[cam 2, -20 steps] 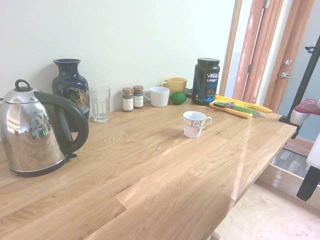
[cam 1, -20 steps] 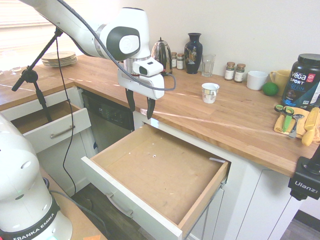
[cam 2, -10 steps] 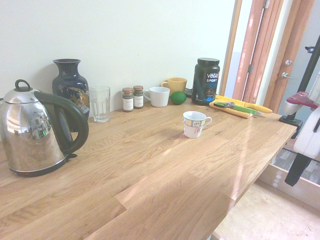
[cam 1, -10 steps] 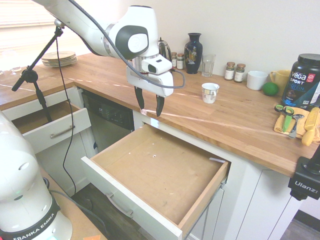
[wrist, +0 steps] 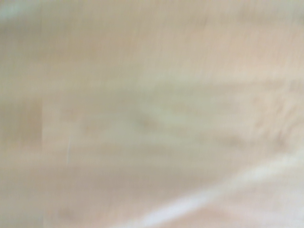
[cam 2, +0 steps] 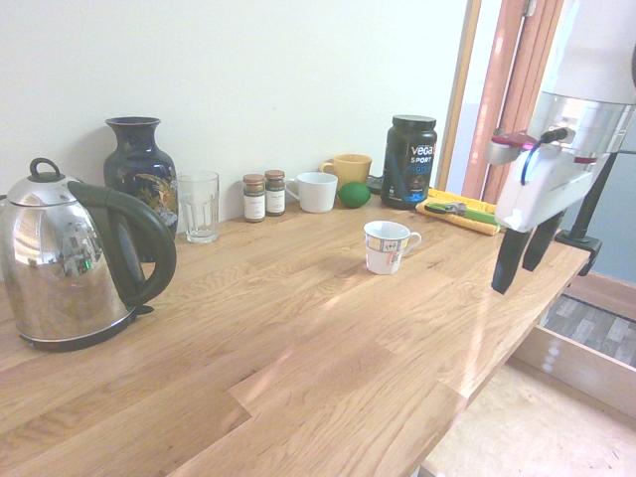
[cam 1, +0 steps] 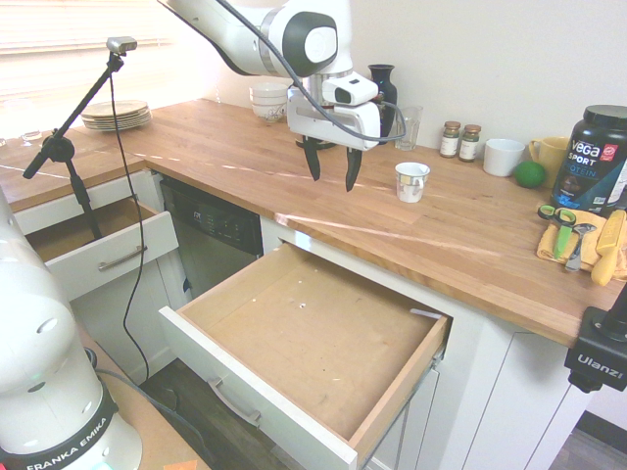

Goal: Put mug in the drawer

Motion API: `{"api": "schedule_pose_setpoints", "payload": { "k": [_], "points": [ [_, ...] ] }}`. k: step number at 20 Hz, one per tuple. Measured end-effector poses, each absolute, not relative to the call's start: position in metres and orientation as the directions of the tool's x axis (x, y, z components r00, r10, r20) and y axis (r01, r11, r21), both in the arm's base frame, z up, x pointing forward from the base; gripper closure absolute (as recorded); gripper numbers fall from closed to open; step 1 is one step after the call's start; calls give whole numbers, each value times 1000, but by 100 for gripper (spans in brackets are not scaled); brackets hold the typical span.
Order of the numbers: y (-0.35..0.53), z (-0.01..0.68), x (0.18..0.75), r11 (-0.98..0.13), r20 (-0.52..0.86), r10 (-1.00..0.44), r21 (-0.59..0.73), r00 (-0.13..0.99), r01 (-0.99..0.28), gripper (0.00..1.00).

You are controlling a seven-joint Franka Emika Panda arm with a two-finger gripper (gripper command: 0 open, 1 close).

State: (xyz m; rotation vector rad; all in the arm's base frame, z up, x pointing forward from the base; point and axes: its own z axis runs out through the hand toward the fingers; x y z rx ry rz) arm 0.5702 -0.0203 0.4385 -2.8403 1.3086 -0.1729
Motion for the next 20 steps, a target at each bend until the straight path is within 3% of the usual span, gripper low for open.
{"api": "schedule_pose_setpoints", "payload": {
  "k": [20],
  "points": [
    [-55, 444, 723, -600, 84, -798, -8, 597, -800, 0]
  ]
}}
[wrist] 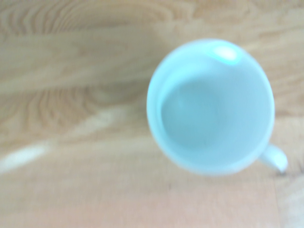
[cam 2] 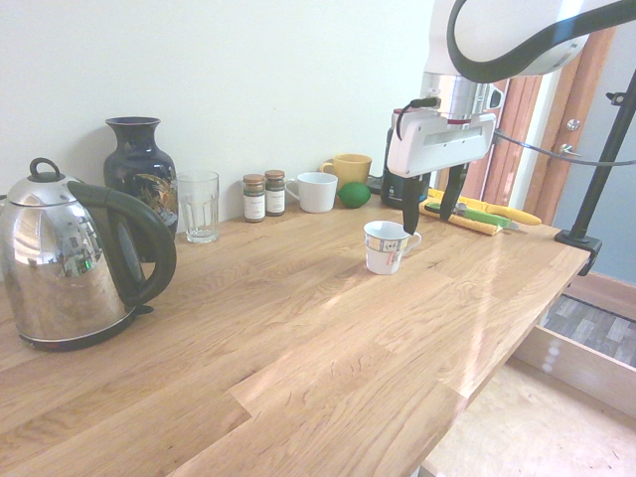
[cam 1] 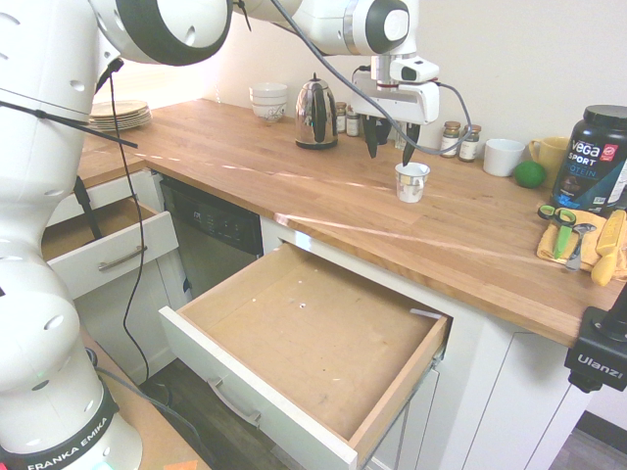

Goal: Put mug in the drawer

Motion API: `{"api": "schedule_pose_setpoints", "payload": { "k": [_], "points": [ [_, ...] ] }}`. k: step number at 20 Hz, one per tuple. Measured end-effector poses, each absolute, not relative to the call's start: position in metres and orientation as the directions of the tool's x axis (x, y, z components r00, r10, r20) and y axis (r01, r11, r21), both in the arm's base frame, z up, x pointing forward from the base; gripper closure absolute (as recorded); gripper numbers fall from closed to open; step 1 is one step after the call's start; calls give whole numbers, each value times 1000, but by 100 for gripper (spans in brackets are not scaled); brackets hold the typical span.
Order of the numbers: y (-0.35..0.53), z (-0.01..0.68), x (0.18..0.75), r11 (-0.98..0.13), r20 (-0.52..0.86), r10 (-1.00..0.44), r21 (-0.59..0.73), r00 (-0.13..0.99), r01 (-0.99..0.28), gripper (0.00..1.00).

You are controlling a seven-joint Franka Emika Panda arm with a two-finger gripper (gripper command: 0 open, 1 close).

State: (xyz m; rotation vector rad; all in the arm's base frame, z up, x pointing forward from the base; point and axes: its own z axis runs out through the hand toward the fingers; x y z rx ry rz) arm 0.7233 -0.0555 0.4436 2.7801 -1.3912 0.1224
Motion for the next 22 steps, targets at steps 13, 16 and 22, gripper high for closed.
{"api": "schedule_pose_setpoints", "payload": {
  "k": [13, 16, 22],
  "points": [
    [-58, 416, 776, -600, 65, -798, 11, 599, -800, 0],
    [-51, 406, 781, -607, 61, -793, 14, 607, -795, 0],
    [-44, 393, 786, -614, 55, -787, 23, 615, -789, 0]
  ]
}}
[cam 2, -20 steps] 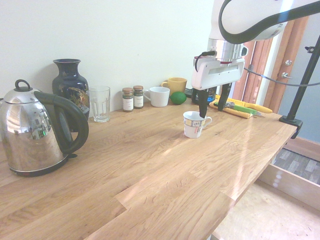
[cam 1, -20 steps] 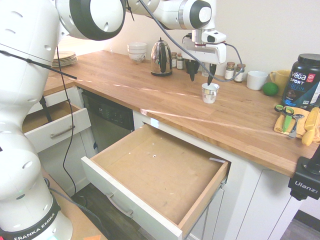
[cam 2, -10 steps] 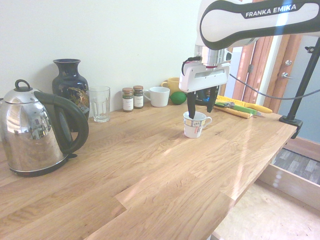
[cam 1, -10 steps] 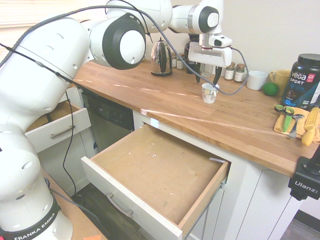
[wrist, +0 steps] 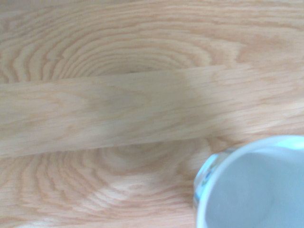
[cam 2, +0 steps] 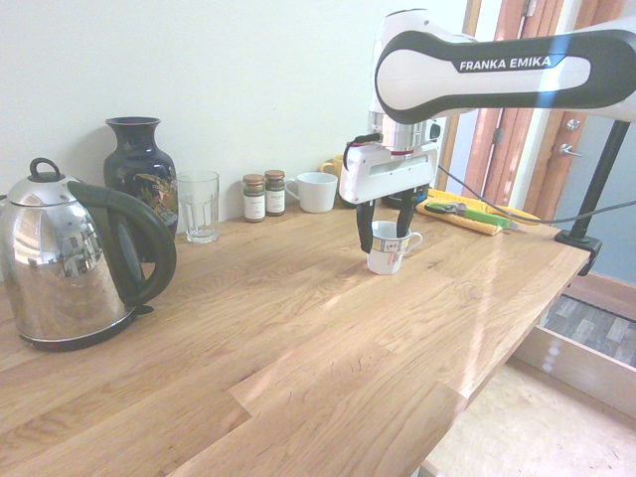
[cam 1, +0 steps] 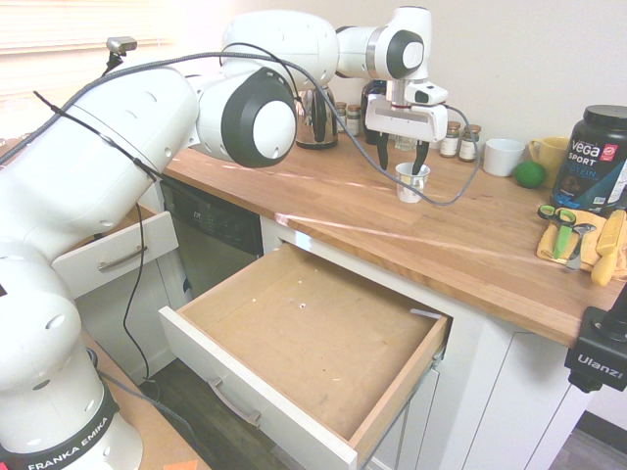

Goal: Put mug in the drawer

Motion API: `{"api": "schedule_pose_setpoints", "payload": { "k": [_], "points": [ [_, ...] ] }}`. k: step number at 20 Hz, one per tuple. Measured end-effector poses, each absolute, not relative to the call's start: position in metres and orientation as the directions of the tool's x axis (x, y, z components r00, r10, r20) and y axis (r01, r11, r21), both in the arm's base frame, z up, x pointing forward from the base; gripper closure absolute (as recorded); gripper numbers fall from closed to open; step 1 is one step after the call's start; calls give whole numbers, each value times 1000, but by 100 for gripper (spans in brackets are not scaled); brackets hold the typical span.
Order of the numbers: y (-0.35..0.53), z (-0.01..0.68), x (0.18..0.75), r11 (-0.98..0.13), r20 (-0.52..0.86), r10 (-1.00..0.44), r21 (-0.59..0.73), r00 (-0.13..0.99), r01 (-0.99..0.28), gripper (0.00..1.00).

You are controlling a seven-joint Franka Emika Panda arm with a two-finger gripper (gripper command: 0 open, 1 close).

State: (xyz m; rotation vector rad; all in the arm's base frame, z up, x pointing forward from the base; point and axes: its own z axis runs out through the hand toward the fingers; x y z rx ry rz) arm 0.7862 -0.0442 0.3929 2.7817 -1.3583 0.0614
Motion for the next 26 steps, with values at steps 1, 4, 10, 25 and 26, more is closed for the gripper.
{"api": "schedule_pose_setpoints", "payload": {
  "k": [1, 4, 10, 25, 26],
  "points": [
    [-44, 391, 787, -615, 54, -787, 25, 615, -788, 0],
    [-44, 379, 788, -615, 45, -787, 35, 616, -788, 0],
    [-45, 355, 789, -613, 23, -789, 48, 614, -789, 0],
    [-52, 343, 791, -605, 9, -796, 34, 606, -795, 100],
    [-52, 343, 791, -605, 9, -796, 33, 606, -795, 100]
  ]
}}
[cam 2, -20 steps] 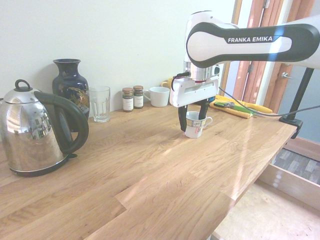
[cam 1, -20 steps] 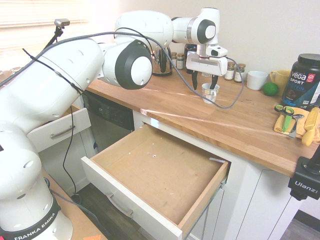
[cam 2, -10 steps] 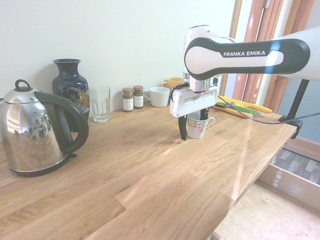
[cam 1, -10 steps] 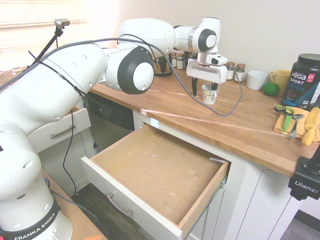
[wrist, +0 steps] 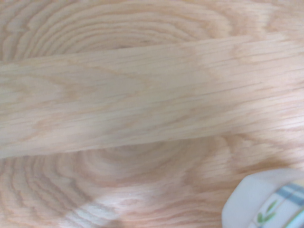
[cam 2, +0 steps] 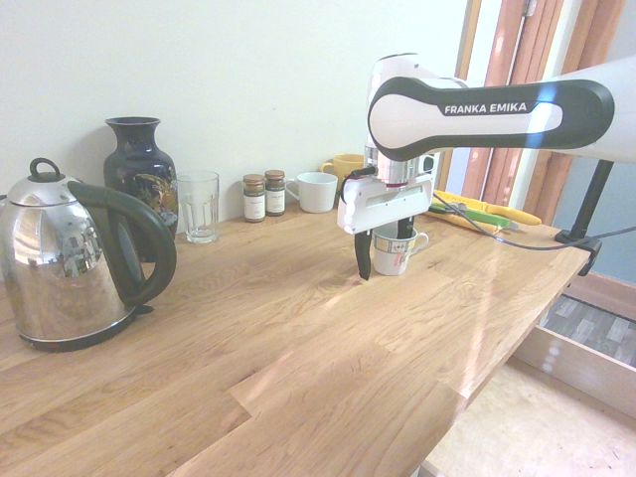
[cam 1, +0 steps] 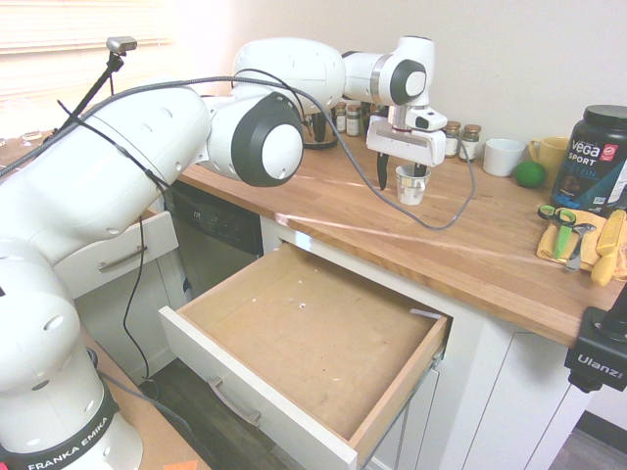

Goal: Put mug in the drawer

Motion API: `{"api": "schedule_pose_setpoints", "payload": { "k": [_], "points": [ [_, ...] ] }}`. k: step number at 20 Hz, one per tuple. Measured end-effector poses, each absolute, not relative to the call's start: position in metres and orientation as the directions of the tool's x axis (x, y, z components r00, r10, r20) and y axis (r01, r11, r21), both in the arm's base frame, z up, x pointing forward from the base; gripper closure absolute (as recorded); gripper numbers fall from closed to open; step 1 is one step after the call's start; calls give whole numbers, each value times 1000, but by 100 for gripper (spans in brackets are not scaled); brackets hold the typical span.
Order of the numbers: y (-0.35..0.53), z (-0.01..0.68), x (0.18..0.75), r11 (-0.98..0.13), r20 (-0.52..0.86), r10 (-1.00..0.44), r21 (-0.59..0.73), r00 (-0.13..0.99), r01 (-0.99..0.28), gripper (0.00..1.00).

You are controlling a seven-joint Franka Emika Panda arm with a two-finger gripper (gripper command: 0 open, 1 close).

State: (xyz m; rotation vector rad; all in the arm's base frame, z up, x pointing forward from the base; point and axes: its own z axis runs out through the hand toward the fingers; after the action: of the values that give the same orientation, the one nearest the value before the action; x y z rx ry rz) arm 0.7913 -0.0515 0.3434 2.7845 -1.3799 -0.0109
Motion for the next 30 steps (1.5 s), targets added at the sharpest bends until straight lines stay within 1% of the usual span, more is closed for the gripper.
{"api": "schedule_pose_setpoints", "payload": {
  "k": [30],
  "points": [
    [-53, 349, 792, -604, 16, -796, 23, 605, -796, 100]
  ]
}}
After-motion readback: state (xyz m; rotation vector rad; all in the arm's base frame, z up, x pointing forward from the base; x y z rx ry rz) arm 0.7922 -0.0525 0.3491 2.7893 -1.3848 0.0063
